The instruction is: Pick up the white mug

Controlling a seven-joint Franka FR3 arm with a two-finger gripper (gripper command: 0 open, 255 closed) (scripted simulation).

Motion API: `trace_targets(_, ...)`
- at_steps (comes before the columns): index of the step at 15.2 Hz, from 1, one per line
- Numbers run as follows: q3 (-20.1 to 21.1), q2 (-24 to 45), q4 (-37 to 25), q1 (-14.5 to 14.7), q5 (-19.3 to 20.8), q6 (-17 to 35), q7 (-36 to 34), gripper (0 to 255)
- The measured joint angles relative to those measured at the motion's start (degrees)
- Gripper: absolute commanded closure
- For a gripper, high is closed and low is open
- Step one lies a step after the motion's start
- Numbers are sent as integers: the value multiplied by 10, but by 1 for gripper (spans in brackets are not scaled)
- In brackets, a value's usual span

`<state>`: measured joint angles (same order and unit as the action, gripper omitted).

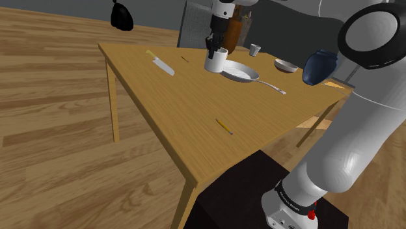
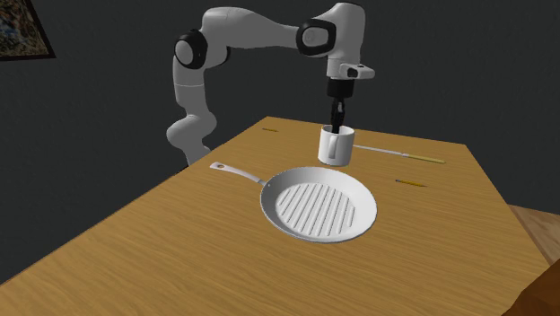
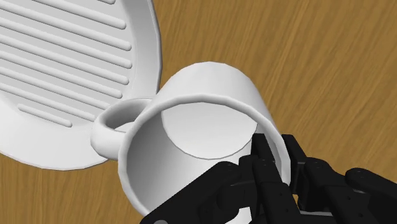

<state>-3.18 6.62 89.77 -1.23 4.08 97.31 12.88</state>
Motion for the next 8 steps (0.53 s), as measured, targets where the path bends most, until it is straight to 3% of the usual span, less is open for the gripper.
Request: trace_targets(8,0,11,-72,0,-1,-61,5,255)
